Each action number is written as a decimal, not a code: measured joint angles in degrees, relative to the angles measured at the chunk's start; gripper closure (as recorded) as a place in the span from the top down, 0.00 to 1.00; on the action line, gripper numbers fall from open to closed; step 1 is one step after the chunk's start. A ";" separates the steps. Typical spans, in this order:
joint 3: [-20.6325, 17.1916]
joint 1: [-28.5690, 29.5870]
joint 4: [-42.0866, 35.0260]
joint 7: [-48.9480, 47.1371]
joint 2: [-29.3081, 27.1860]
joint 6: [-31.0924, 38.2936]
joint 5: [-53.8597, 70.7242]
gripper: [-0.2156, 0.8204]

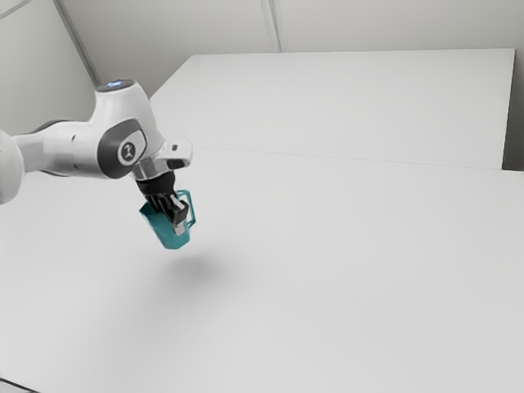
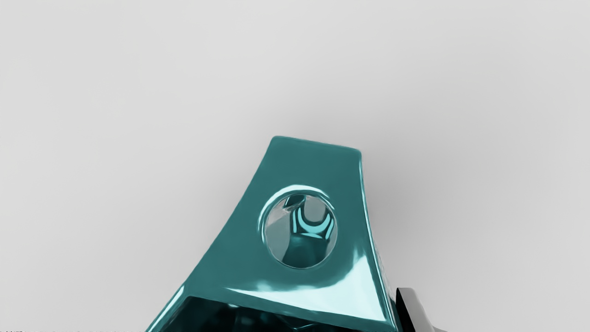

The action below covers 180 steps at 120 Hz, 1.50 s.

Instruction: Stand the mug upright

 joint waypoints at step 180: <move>-2.00 -4.90 -7.95 -21.54 5.22 14.76 2.44 0.10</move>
